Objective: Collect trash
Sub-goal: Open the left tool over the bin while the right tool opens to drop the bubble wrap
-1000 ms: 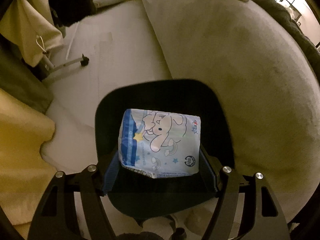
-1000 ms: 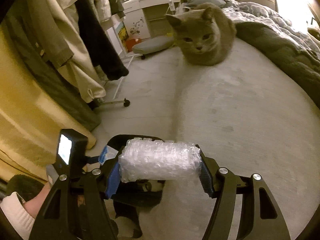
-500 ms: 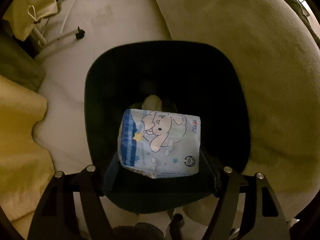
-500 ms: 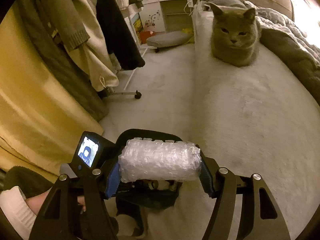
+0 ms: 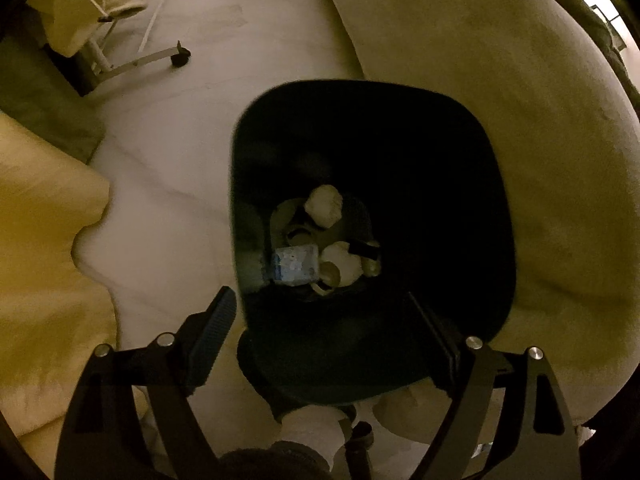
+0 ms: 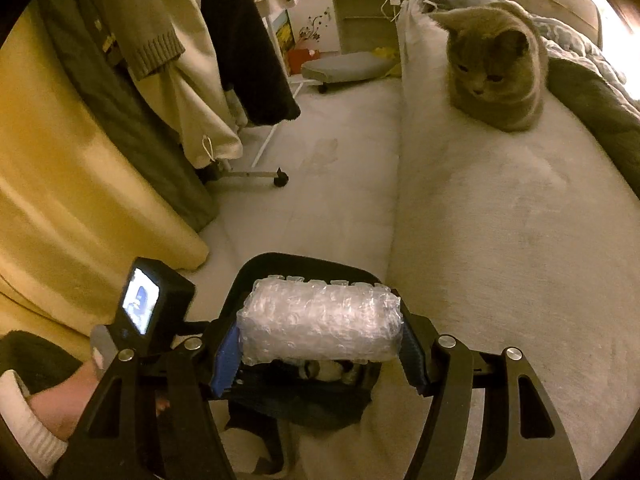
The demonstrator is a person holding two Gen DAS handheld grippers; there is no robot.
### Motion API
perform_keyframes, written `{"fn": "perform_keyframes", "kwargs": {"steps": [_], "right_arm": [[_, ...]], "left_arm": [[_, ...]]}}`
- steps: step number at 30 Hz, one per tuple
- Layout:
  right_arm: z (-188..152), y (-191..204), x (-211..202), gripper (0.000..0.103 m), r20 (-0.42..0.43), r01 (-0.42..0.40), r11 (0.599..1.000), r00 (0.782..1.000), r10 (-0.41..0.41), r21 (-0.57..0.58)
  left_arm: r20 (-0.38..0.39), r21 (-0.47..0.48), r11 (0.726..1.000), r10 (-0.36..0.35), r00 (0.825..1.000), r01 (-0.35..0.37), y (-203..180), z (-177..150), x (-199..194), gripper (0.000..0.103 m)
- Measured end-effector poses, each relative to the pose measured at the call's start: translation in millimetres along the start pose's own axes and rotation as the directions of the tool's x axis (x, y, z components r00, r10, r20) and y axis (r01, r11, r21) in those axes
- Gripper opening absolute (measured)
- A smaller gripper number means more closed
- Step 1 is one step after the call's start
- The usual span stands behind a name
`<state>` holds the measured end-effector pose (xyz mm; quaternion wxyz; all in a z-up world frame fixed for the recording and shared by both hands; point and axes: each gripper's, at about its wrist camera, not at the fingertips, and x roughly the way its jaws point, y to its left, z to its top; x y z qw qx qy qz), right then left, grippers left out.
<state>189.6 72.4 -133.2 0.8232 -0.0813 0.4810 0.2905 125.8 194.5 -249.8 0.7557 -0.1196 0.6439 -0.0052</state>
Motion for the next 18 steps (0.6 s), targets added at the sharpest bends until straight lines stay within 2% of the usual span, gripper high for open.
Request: {"fn": "perform_keyframes", "kwargs": {"steps": [4, 11, 16, 18], "right_arm": [[0, 7, 15, 0.067, -0.028, 0.003, 1.0, 1.0, -0.003, -0.012], [-2, 15, 39, 0.067, -0.067, 0.012, 0.999, 0.998, -0.014, -0.033], [-7, 20, 63, 0.067, -0.112, 0.03, 0.998, 0.993, -0.035, -0.054], [-10, 22, 73, 0.067, -0.131, 0.035, 0.998, 0.99, -0.042, -0.061]], "left_arm": [[0.025, -0.007, 1.0, -0.007, 1.0, 0.007, 10, 1, -7, 0.086], [0.076, -0.03, 0.999, -0.013, 0.997, 0.015, 27, -4, -26, 0.074], [0.105, -0.052, 0.998, -0.016, 0.994, 0.022, 42, -10, -38, 0.07], [0.116, -0.064, 0.998, -0.018, 0.993, 0.025, 49, -12, -42, 0.065]]}}
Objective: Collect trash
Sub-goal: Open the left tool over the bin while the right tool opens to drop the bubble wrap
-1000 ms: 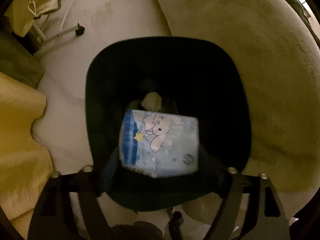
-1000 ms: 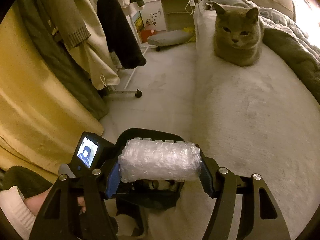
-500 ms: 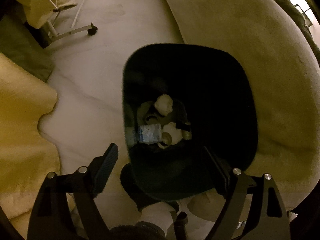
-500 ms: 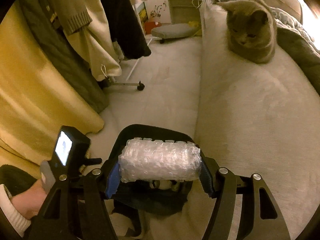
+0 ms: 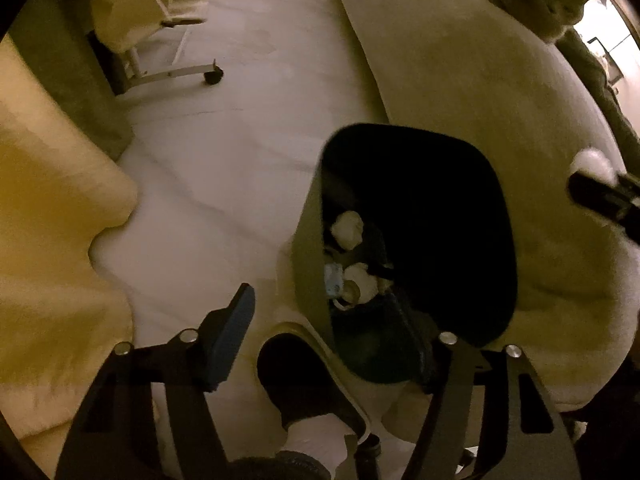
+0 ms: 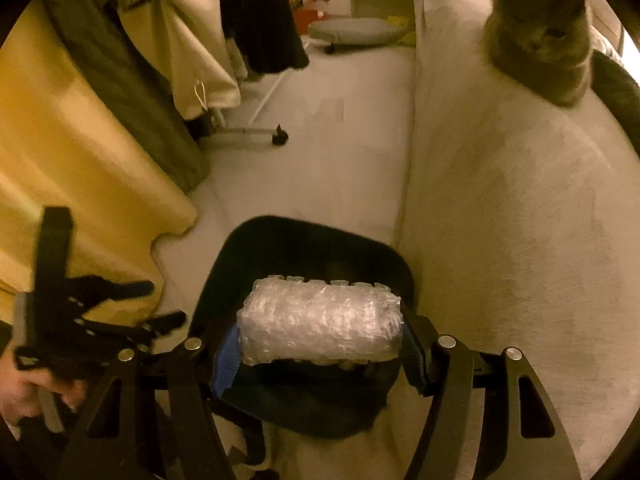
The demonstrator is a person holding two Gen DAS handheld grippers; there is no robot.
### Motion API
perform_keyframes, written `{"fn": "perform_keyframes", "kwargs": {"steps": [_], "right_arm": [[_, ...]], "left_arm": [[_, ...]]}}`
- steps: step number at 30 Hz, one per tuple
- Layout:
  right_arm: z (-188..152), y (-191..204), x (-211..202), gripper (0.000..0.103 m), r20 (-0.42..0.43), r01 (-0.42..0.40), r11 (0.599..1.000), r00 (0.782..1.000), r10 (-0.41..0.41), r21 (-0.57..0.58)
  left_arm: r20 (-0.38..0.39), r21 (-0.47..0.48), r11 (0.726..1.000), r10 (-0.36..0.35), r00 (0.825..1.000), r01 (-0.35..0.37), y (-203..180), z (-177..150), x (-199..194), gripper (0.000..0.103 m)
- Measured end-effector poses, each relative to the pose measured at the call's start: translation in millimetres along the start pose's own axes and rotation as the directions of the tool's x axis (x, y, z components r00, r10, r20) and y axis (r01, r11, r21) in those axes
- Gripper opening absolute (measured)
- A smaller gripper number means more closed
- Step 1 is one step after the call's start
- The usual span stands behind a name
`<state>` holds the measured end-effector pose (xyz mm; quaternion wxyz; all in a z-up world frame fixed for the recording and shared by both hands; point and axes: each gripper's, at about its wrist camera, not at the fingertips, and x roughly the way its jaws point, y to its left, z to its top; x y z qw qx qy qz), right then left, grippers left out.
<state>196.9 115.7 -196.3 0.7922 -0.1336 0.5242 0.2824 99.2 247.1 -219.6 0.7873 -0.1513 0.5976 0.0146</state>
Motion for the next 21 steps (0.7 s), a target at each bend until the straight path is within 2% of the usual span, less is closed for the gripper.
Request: {"fn": "perform_keyframes", "kwargs": {"steps": [4, 8, 11, 16, 21], "right_arm": [[-4, 8, 20, 0.067, -0.044, 0.01, 1.0, 0.999, -0.011, -0.024], [-9, 15, 38, 0.067, -0.078, 0.018, 0.999, 0.997, -0.022, -0.048], [-14, 19, 47, 0.067, -0.097, 0.022, 0.998, 0.995, -0.028, -0.067], [-14, 27, 67, 0.067, -0.135, 0.028, 0.994, 0.99, -0.042, -0.106], [-22, 27, 76, 0.067, -0.148, 0.031, 0.994, 0.988, -0.047, -0.108]], "left_arm": [[0.027, 0.006, 1.0, -0.002, 1.0, 0.002, 5, -1, -10, 0.054], [0.066, 0.026, 1.0, -0.002, 0.998, 0.0, 4, -3, -26, 0.046], [0.112, 0.053, 0.999, 0.007, 0.994, -0.013, 0, -4, -44, 0.045], [0.204, 0.089, 0.996, -0.003, 0.979, -0.015, -12, -6, -77, 0.042], [0.317, 0.084, 0.996, -0.03, 0.948, 0.003, -27, -17, -118, 0.041]]}}
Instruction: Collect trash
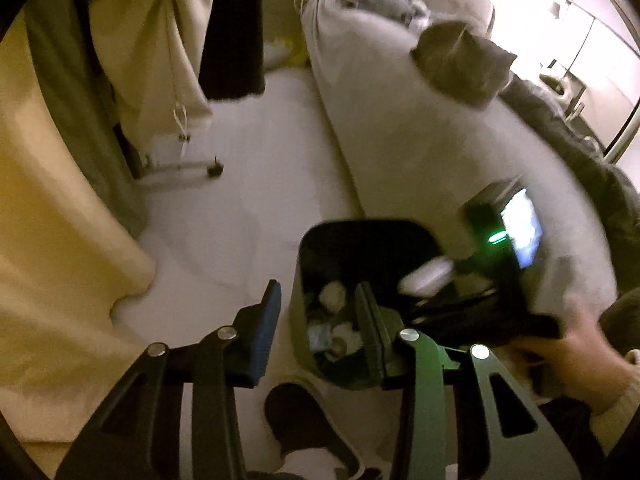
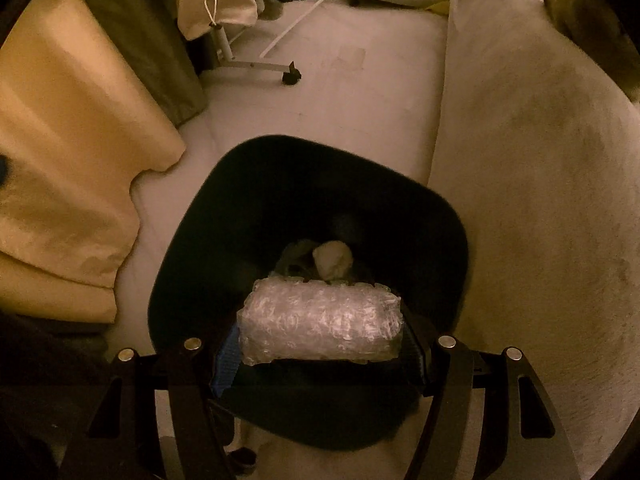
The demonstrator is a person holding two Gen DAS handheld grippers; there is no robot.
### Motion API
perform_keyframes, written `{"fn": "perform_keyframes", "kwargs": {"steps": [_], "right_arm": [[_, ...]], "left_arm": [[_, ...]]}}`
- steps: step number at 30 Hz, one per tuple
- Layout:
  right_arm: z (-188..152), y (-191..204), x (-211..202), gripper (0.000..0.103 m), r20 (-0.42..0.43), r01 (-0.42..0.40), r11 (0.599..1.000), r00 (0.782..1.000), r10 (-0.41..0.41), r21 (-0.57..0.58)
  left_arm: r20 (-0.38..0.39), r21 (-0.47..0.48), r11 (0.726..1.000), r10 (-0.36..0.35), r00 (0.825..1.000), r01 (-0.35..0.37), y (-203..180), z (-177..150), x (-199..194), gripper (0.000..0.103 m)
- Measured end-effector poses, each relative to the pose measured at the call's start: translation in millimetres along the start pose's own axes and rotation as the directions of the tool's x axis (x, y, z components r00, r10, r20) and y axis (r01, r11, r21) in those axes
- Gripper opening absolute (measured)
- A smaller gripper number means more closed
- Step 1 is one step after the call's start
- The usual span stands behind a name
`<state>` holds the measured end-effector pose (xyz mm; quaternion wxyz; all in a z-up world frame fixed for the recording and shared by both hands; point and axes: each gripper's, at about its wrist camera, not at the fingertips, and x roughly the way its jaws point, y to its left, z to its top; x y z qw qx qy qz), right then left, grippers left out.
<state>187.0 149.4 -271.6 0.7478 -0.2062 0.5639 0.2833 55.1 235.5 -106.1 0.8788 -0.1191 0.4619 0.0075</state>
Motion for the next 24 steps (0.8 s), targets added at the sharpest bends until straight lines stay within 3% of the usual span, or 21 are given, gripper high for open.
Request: {"fn": "perform_keyframes", "kwargs": {"steps": [6, 13, 20, 22, 24], "right_arm": [[-5, -1, -6, 0.086, 0.038, -0.011, 1.0, 0.999, 0.011, 0.014], [-8, -2, -42, 0.088, 0.132, -0.019, 1.0, 0.991, 0.018, 0.01], [-22, -14, -111, 0.091, 0.29, 0.027, 0.999, 0.957, -0.034, 0.028], [-30, -18, -134, 0.096, 0.344, 0.035, 0.998, 0.938, -0.049, 0.045], [-40, -22, -159, 0.098, 0.398, 0.042, 0.997, 0.915, -0.061, 0.058]], "left_arm": [[0.127, -0.013, 1.0, 0.011, 0.992, -0.009, -14, -7, -50, 0.041], [0.242, -0.007, 0.998, 0.069, 0.968, -0.069, -25, -25, -103, 0.049], [0.347, 0.02, 0.992, 0.113, 0.931, -0.128, -44, -34, -143, 0.081], [0.371, 0.028, 0.989, 0.128, 0.92, -0.149, -49, -33, -150, 0.092], [0.401, 0.035, 0.987, 0.132, 0.907, -0.159, -56, -31, -158, 0.094]]}}
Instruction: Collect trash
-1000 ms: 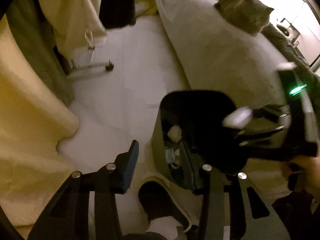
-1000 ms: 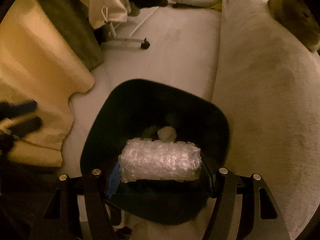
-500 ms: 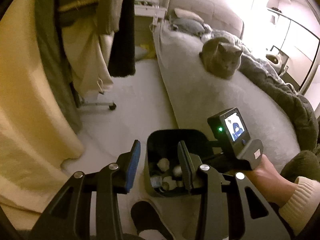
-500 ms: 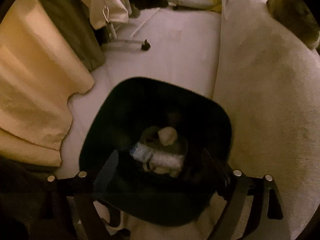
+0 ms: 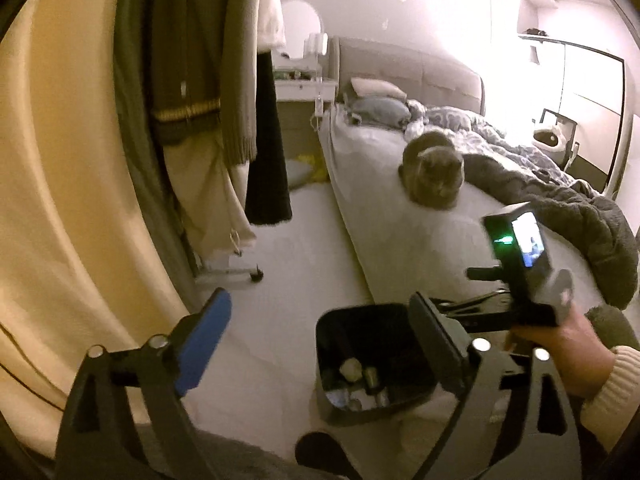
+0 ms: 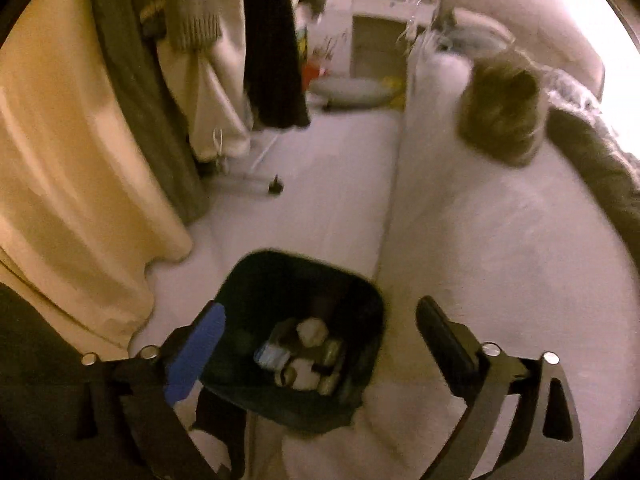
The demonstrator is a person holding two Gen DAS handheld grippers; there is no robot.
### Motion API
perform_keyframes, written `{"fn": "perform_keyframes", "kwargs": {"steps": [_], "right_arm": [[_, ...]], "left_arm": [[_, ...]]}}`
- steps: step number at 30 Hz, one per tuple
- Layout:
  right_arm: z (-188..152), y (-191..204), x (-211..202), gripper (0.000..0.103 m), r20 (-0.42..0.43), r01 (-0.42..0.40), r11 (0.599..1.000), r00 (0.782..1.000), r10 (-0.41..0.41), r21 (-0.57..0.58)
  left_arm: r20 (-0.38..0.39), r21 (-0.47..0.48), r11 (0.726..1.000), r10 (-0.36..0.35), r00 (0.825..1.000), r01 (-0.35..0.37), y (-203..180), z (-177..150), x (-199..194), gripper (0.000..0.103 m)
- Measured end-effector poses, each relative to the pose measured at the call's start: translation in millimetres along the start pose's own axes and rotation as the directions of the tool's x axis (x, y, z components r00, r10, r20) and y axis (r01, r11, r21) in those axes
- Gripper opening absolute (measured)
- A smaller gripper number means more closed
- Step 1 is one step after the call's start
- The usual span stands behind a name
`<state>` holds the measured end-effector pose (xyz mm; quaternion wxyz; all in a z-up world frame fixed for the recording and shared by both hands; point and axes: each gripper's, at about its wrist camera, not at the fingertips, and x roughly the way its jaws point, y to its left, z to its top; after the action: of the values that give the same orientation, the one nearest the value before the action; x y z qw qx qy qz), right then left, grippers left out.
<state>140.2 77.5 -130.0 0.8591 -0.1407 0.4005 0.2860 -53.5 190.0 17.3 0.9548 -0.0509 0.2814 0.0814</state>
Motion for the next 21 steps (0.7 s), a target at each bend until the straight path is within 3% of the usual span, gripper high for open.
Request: {"fn": "perform_keyframes", "kwargs": {"steps": [4, 6, 9, 15, 21], "right_arm": [[1, -11, -47, 0.099, 0.093, 0.026, 1.0, 0.995, -0.026, -0.001], [-3, -19, -74, 0.099, 0.143, 0.046, 0.999, 0.989, -0.046, -0.001], [-12, -33, -107, 0.1, 0.198, 0.08, 0.997, 0.977, -0.079, 0.007], [-44, -70, -176, 0.1, 0.291, 0.167, 0.983, 0.94, -0.18, 0.069], [-78, -111, -233, 0.1, 0.362, 0.202, 0.96, 0.895, -0.261, 0.193]], "left_arm": [[0.033, -0.01, 1.0, 0.003, 0.999, -0.002, -5, 9, -11, 0.099], [0.076, 0.015, 0.998, 0.057, 0.996, -0.058, -12, 13, -18, 0.1], [0.128, 0.029, 0.997, 0.068, 0.989, -0.072, -19, 15, -27, 0.1], [0.16, 0.04, 0.994, 0.096, 0.982, -0.103, -29, 21, -31, 0.1], [0.161, 0.048, 0.996, 0.06, 0.985, -0.068, -39, 20, -26, 0.1]]}}
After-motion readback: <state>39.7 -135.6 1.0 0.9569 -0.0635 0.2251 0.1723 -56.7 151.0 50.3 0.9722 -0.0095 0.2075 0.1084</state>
